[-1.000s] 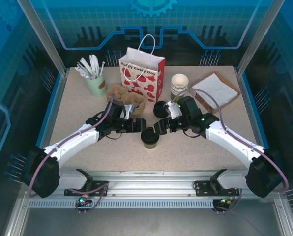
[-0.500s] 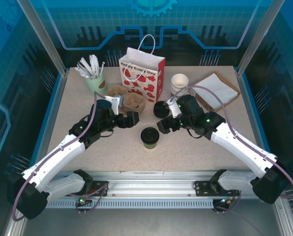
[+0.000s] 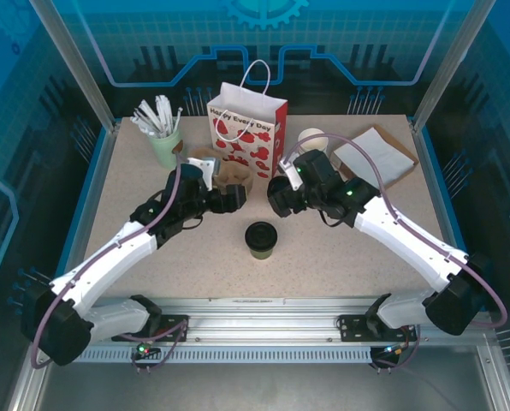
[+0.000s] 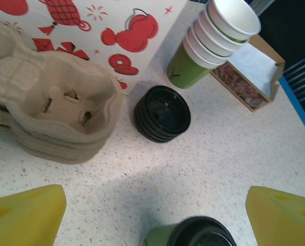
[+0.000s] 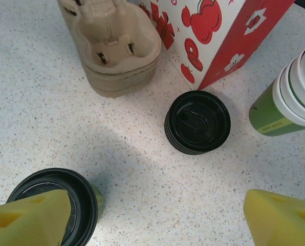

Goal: Pack the takeout coffee

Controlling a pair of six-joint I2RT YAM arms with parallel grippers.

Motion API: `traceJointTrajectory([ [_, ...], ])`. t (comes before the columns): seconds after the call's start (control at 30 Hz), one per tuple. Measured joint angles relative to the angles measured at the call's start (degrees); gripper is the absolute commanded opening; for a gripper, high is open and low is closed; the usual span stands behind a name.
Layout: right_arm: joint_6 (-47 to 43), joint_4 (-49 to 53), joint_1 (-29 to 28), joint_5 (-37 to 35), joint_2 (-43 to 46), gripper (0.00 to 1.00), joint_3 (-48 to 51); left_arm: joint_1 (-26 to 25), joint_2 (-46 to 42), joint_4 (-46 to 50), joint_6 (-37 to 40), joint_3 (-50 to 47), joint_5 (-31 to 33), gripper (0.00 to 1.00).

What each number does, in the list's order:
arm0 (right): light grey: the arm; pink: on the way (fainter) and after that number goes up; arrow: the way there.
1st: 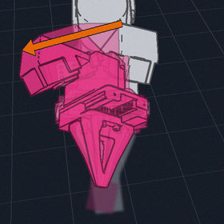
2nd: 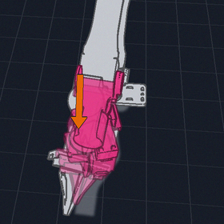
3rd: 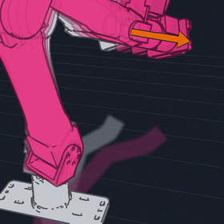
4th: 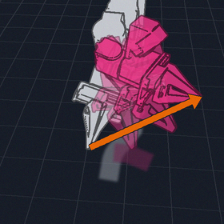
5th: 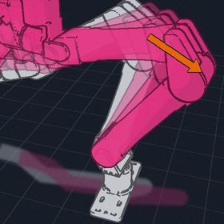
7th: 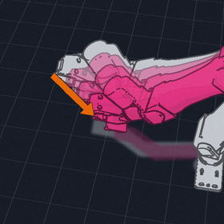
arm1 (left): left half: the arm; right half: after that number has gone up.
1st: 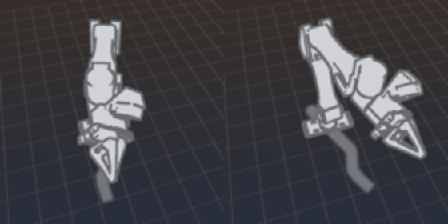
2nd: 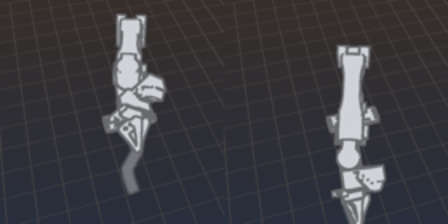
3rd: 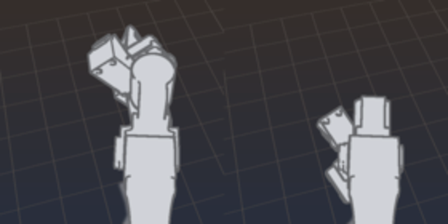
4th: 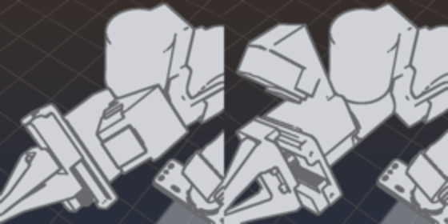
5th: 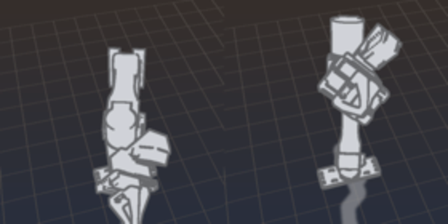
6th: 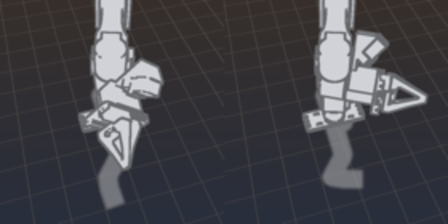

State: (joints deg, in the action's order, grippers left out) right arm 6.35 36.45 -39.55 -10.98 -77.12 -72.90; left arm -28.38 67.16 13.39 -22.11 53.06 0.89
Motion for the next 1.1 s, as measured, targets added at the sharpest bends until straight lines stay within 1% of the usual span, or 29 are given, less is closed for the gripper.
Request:
traceJointTrajectory([
  [0.1,-0.26,-0.81,0.07,2.75,-0.15,0.87,-1.16,1.84,3.04,-0.9,0.02,1.01,1.62,0.88],
  [0.17,-0.37,-1.86,-0.33,4.0,-0.66,0.87,-2.36,4.11,5.75,-1.03,0.13,2.27,2.03,0.87],
  [0.3,-0.42,-4.44,-0.87,4.87,-2.36,0.87,-3.65,8.09,12.46,1.01,2.8,7.69,2.38,0.86],
  [0.6,-0.39,-4.76,-0.92,4.79,-4.44,0.87,-3.54,12.37,26.53,7.45,18.34,21.9,0.85,0.78],
  [0.7,-0.37,-4.96,-0.92,5.42,-4.2,0.87,-2.29,13.66,29.68,10.01,22.16,25.38,0.72,0.78],
  [0.83,-0.42,-4.68,-2.05,7.39,-3.85,0.92,0.63,14.25,30.05,12.5,23.52,25.83,-0.44,0.79],
  [0.9,-0.98,-4.24,-5.01,6.84,-4.04,0.93,1.36,14.23,28.81,12.09,22.77,24.74,-1.77,0.8],
  [0.97,-2.16,-4.09,-9.29,5.27,-5.29,0.93,1.2,14.23,25.62,11.41,21.2,21.88,-2.91,0.81],
  [1.03,-3.65,-3.45,-13.09,3.39,-7.85,0.93,0.2,14.23,22.51,11.21,19.41,19.93,-3.56,0.8],
  [1.1,-5.05,-2.54,-15.85,1.55,-11.3,0.93,-1.46,14.23,19.8,11.21,17.33,18.93,-3.98,0.77],
])
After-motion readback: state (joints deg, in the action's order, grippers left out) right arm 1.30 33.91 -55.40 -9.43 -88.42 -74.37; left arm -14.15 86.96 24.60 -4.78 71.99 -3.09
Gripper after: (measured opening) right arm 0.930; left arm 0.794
